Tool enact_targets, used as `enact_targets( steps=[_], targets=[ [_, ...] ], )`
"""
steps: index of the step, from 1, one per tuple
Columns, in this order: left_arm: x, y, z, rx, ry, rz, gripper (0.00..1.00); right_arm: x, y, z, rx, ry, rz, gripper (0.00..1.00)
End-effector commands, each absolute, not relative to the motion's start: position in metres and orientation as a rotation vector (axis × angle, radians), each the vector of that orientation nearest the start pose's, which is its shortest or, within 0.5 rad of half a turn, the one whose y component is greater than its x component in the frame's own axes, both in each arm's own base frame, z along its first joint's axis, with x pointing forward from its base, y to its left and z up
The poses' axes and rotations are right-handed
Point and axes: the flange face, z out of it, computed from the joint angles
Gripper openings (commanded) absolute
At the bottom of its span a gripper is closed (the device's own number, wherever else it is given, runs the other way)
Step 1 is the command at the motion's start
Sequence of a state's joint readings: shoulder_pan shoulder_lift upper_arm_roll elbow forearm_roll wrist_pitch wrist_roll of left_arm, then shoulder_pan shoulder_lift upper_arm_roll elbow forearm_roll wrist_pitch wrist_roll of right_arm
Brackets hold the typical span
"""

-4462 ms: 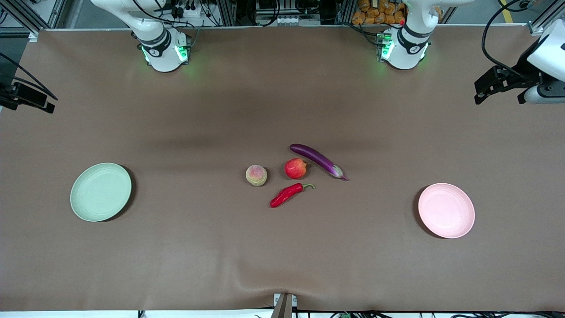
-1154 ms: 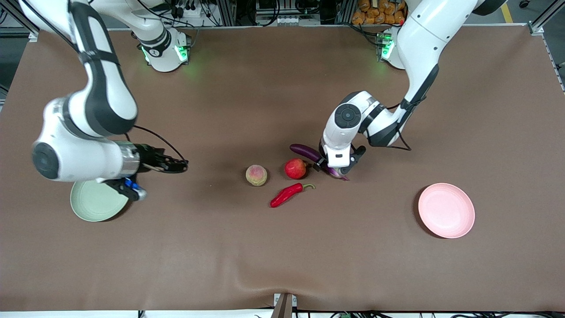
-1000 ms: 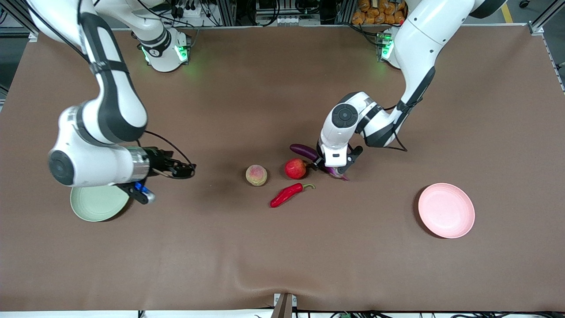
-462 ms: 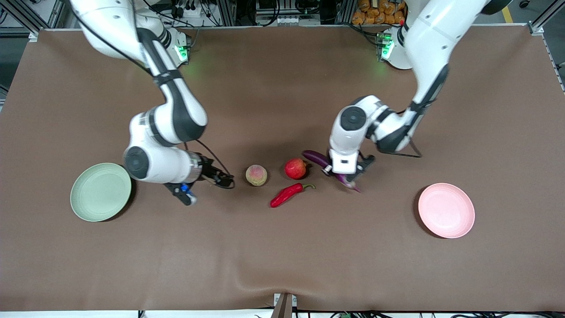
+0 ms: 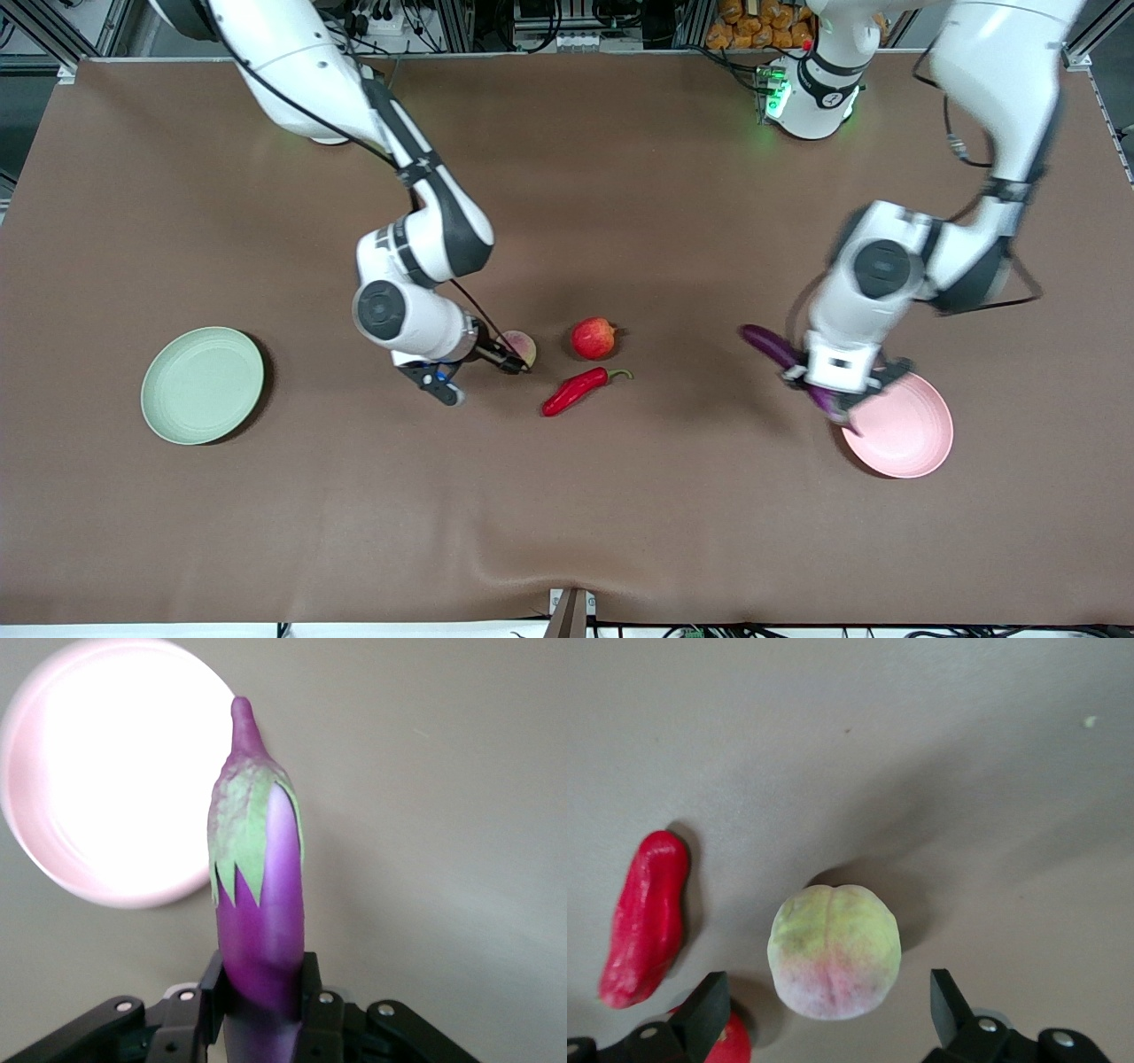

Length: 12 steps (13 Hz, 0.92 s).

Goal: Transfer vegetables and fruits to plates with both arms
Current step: 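Carry the eggplant onto the pink plate while the right gripper grasps the peach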

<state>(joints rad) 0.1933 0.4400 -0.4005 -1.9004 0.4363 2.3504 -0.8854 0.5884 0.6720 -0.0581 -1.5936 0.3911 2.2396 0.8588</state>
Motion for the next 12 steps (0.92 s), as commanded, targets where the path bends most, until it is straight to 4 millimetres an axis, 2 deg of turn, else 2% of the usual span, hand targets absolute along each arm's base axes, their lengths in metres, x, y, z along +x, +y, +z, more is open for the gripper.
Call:
enact_targets(
  steps=[1, 2, 4, 6, 7, 8, 9, 10, 11, 12],
  targets=[
    [0.642, -0.050, 0.274, -3.016, -0.390, -0.130, 0.00, 0.592, 0.371, 0.231, -2.846, 0.807, 0.225, 1.00],
    [0.648, -0.030, 0.270, -3.032, -0.275, -0.116, 0.00, 0.587, 0.378, 0.222, -2.852, 0.795, 0.216, 1.00],
    [0.659, 0.011, 0.262, -3.049, -0.153, -0.105, 0.00, 0.574, 0.383, 0.199, -2.881, 0.795, 0.253, 1.00],
    [0.671, 0.029, 0.245, -3.070, -0.159, -0.093, 0.00, 0.571, 0.381, 0.193, -2.891, 0.800, 0.261, 1.00],
    [0.677, 0.033, 0.238, -3.078, -0.177, -0.091, 0.00, 0.573, 0.376, 0.192, -2.886, 0.830, 0.260, 0.88],
    [0.680, 0.034, 0.234, -3.083, -0.179, -0.090, 0.00, 0.574, 0.378, 0.193, -2.878, 0.837, 0.240, 0.67],
    [0.681, 0.035, 0.230, -3.086, -0.181, -0.083, 0.00, 0.574, 0.378, 0.192, -2.867, 0.849, 0.217, 0.53],
    [0.681, 0.035, 0.230, -3.086, -0.178, -0.083, 0.25, 0.575, 0.377, 0.196, -2.858, 0.865, 0.211, 0.46],
    [0.681, 0.036, 0.231, -3.085, -0.182, -0.085, 0.89, 0.580, 0.370, 0.206, -2.850, 0.876, 0.207, 0.45],
    [0.680, 0.037, 0.232, -3.084, -0.185, -0.087, 1.00, 0.585, 0.357, 0.225, -2.847, 0.893, 0.207, 0.44]
  ],
)
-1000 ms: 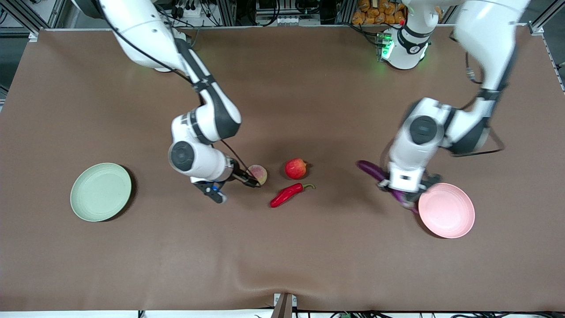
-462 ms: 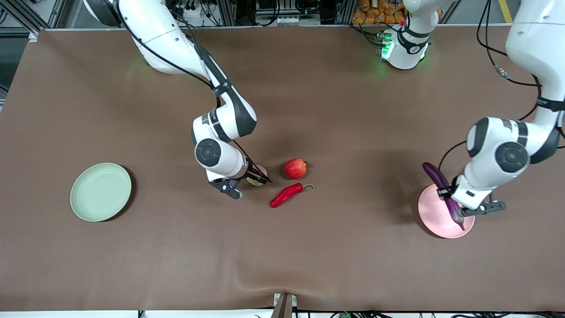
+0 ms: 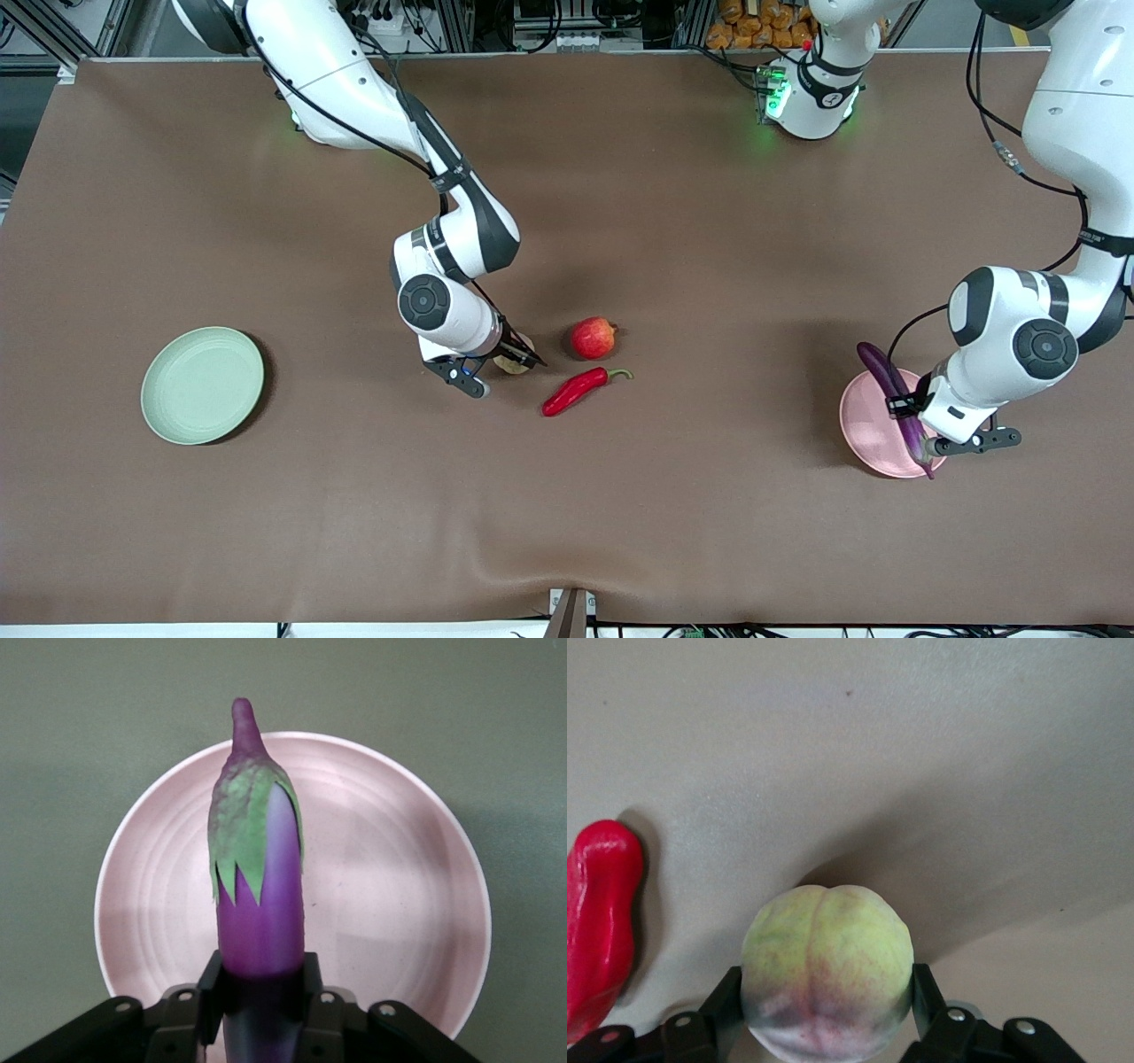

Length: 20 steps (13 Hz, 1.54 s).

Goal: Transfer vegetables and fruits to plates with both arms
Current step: 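Place the peach on the green plate while the left gripper releases the eggplant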

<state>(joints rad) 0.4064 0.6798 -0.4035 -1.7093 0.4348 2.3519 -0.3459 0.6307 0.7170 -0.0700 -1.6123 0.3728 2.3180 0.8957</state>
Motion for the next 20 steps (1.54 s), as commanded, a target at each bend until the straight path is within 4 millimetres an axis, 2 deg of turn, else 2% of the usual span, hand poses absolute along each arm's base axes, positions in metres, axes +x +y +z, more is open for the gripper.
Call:
enact_targets(
  steps=[1, 3, 4, 5, 7, 8, 9, 11, 12, 13, 14, 15, 17, 19, 20],
  targets=[
    [0.680, 0.035, 0.234, -3.085, -0.187, -0.088, 1.00, 0.595, 0.336, 0.251, -2.854, 0.915, 0.213, 0.45],
    [0.681, 0.025, 0.239, -3.112, -0.249, -0.087, 1.00, 0.608, 0.281, 0.306, -2.909, 0.856, 0.284, 0.44],
    [0.683, 0.016, 0.249, -3.149, -0.372, -0.089, 1.00, 0.614, 0.248, 0.328, -2.927, 0.841, 0.312, 0.43],
    [0.684, -0.004, 0.253, -3.174, -0.521, -0.075, 1.00, 0.618, 0.216, 0.342, -2.944, 0.814, 0.335, 0.43],
    [0.689, -0.066, 0.267, -3.157, -0.744, -0.051, 1.00, 0.629, 0.137, 0.359, -2.995, 0.684, 0.369, 0.39],
    [0.690, -0.102, 0.274, -3.157, -0.787, -0.060, 1.00, 0.633, 0.094, 0.361, -3.025, 0.567, 0.375, 0.39],
    [0.690, -0.130, 0.277, -3.155, -0.832, -0.063, 1.00, 0.636, 0.049, 0.364, -3.036, 0.476, 0.372, 0.39],
    [0.688, -0.169, 0.280, -3.124, -0.994, -0.055, 1.00, 0.644, -0.040, 0.356, -3.051, 0.275, 0.358, 0.39],
    [0.680, -0.198, 0.276, -3.095, -1.113, -0.015, 1.00, 0.648, -0.079, 0.351, -3.060, 0.180, 0.351, 0.39],
    [0.671, -0.232, 0.270, -3.054, -1.265, 0.047, 1.00, 0.650, -0.104, 0.342, -3.068, 0.090, 0.355, 0.39],
    [0.668, -0.262, 0.269, -2.987, -1.451, 0.070, 1.00, 0.651, -0.123, 0.328, -3.081, 0.029, 0.370, 0.39],
    [0.666, -0.285, 0.270, -2.918, -1.609, 0.091, 1.00, 0.653, -0.151, 0.319, -3.095, -0.016, 0.348, 0.39],
    [0.663, -0.326, 0.283, -2.827, -1.821, 0.102, 1.00, 0.655, -0.191, 0.293, -3.131, -0.117, 0.308, 0.39],
    [0.662, -0.361, 0.300, -2.767, -1.978, 0.108, 1.00, 0.658, -0.216, 0.274, -3.171, -0.209, 0.240, 0.39],
    [0.657, -0.386, 0.303, -2.743, -2.046, 0.125, 1.00, 0.658, -0.219, 0.264, -3.168, -0.232, 0.235, 0.39]
  ],
)
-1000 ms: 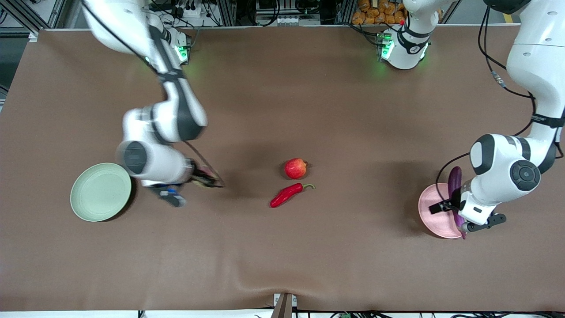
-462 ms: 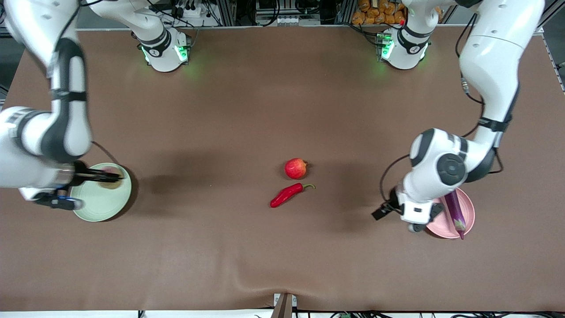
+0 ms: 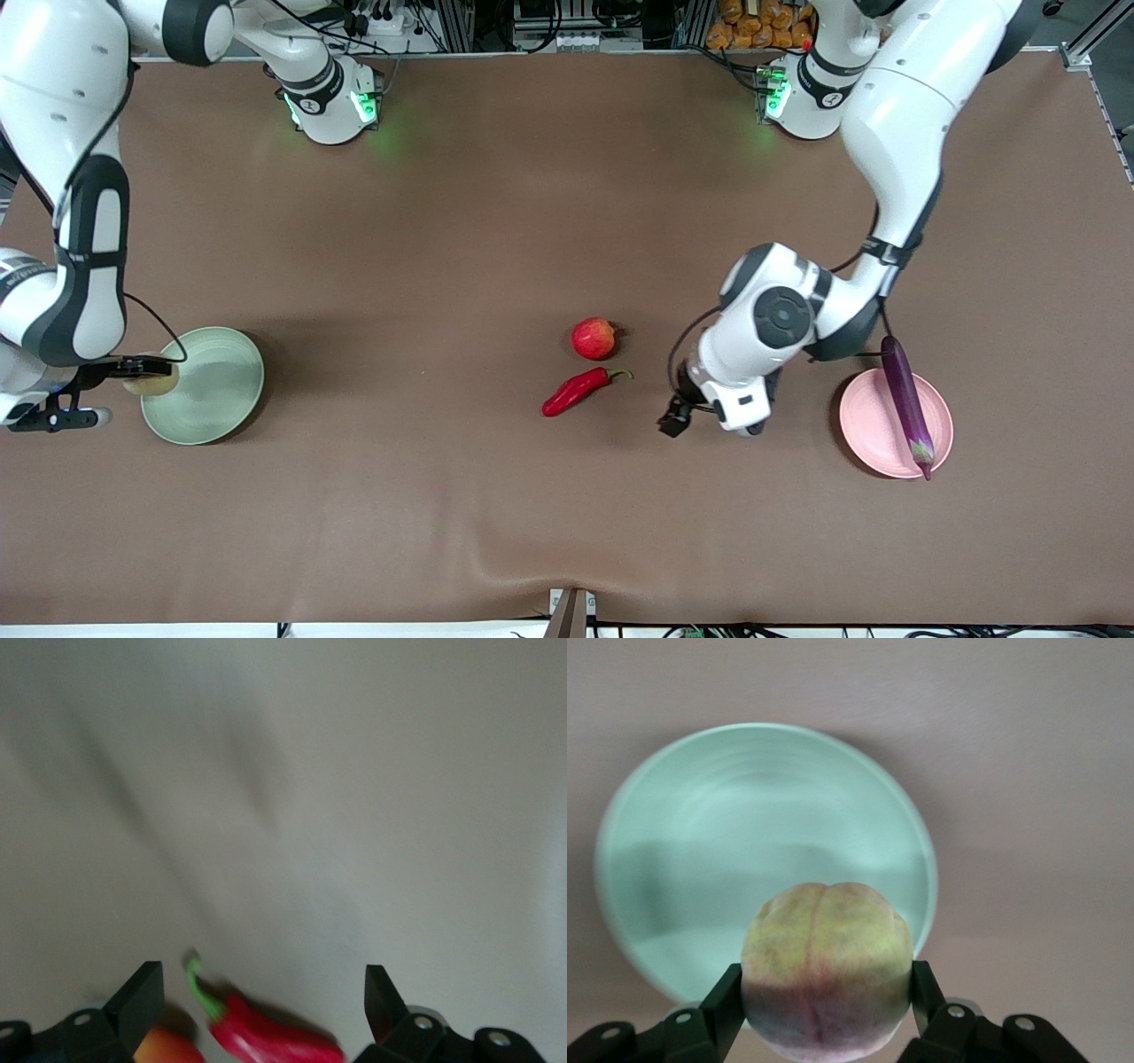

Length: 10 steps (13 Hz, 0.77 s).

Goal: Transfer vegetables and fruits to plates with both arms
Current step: 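Move the left gripper to the red chili pepper and lower onto it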

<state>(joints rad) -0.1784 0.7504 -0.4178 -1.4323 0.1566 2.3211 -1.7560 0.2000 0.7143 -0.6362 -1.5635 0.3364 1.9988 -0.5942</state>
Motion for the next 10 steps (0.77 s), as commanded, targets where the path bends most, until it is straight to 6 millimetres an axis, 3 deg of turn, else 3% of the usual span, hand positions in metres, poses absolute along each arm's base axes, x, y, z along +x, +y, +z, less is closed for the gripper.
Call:
enact_targets(
  steps=[1, 3, 4, 5, 6, 8, 10],
  targets=[
    [0.655, -0.408, 0.305, -2.717, -2.130, 0.141, 1.00, 0.657, -0.218, 0.255, -3.146, -0.224, 0.238, 0.39],
    [0.650, -0.445, 0.304, -2.694, -2.298, 0.141, 1.00, 0.658, -0.214, 0.238, -3.102, -0.227, 0.232, 0.40],
    [0.642, -0.458, 0.303, -2.724, -2.277, 0.109, 1.00, 0.658, -0.214, 0.232, -3.095, -0.225, 0.217, 0.46],
    [0.639, -0.462, 0.301, -2.793, -2.176, 0.027, 1.00, 0.659, -0.216, 0.231, -3.097, -0.221, 0.203, 0.74],
    [0.628, -0.477, 0.301, -2.956, -1.941, -0.033, 1.00, 0.660, -0.215, 0.232, -3.096, -0.215, 0.201, 1.00],
    [0.626, -0.480, 0.299, -3.229, -1.410, -0.152, 0.96, 0.660, -0.214, 0.236, -3.094, -0.198, 0.199, 1.00],
    [0.629, -0.481, 0.299, -3.383, -1.056, -0.276, 0.94, 0.659, -0.203, 0.245, -3.070, -0.156, 0.241, 1.00]
  ],
)
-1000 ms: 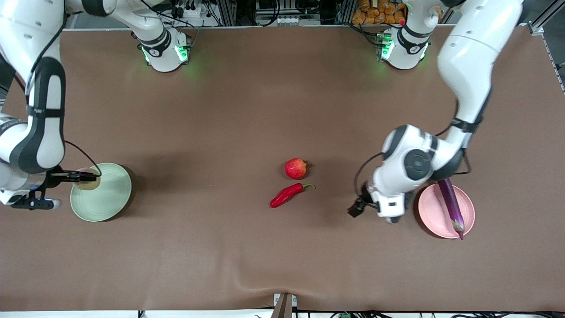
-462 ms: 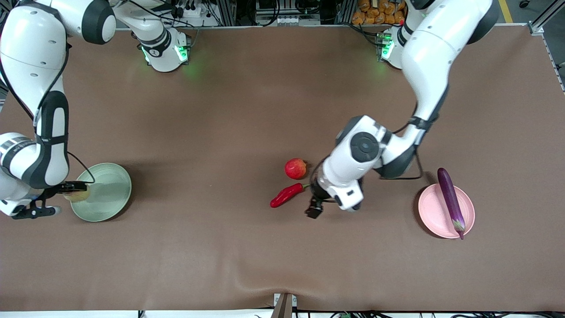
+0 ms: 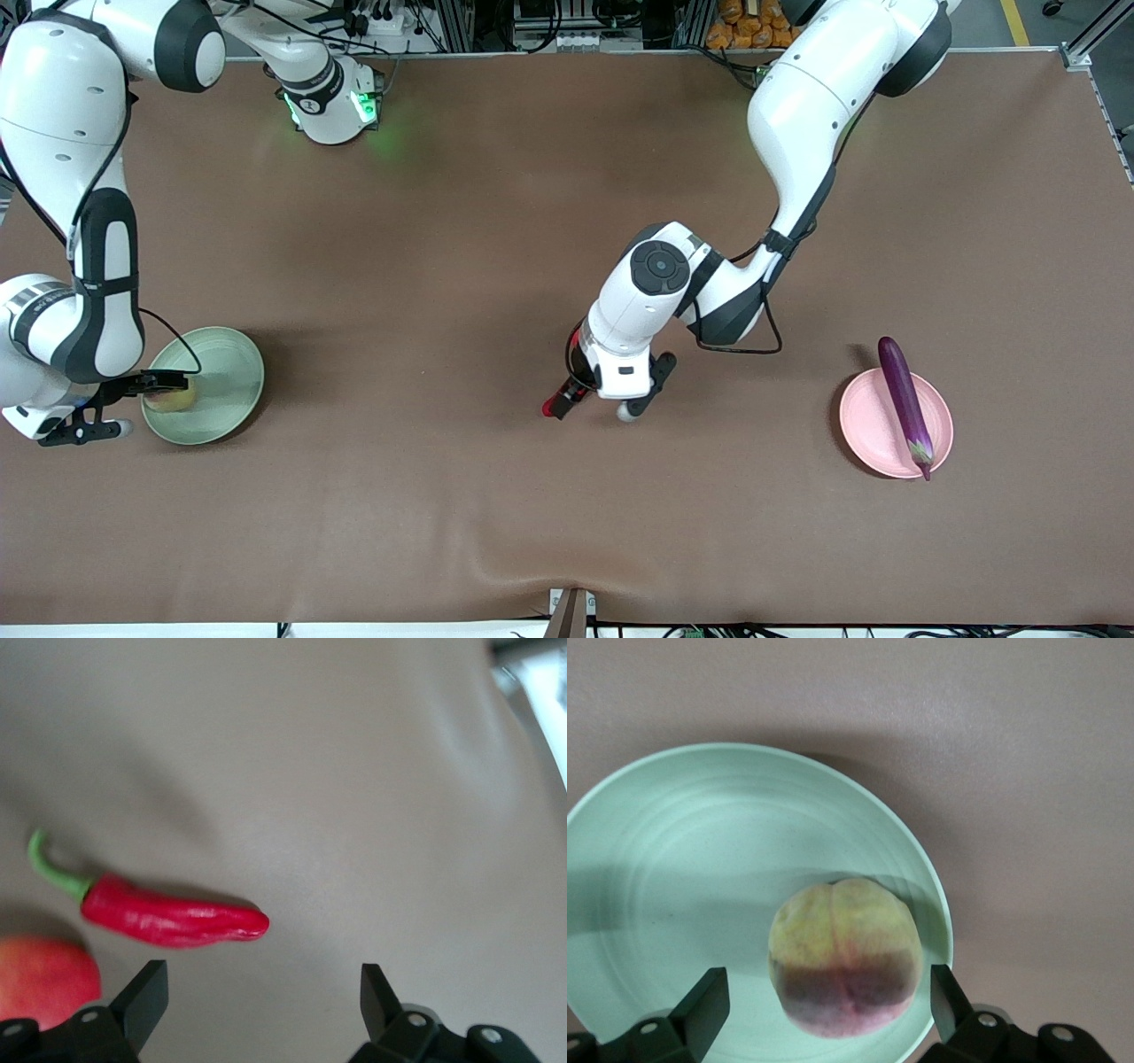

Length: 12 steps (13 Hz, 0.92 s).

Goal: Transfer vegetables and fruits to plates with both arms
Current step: 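Move the left gripper to the red chili pepper and lower onto it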

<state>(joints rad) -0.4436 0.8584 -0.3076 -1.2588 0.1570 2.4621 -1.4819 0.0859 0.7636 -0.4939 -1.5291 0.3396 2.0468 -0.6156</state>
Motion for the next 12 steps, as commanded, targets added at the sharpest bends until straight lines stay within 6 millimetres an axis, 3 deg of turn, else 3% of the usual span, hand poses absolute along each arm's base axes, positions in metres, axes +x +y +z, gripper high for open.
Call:
enact_targets(
  steps=[1, 4, 6, 8, 10, 12],
  targets=[
    [0.632, -0.480, 0.286, -3.422, -0.938, -0.338, 0.94, 0.659, -0.196, 0.251, -3.047, -0.100, 0.291, 1.00],
    [0.634, -0.482, 0.247, -3.490, -0.375, -0.577, 0.94, 0.649, -0.174, 0.258, -2.946, 0.028, 0.494, 1.00],
    [0.634, -0.481, 0.225, -3.460, 0.008, -0.686, 0.91, 0.645, -0.154, 0.274, -2.865, 0.150, 0.545, 1.00],
    [0.633, -0.480, 0.214, -3.431, 0.168, -0.708, 0.91, 0.643, -0.135, 0.279, -2.843, 0.274, 0.614, 1.00],
    [0.631, -0.480, 0.208, -3.382, 0.375, -0.723, 0.90, 0.642, -0.127, 0.286, -2.779, 0.437, 0.639, 1.00],
    [0.632, -0.475, 0.204, -3.326, 0.548, -0.732, 0.90, 0.640, -0.120, 0.285, -2.743, 0.486, 0.672, 1.00]
  ],
)
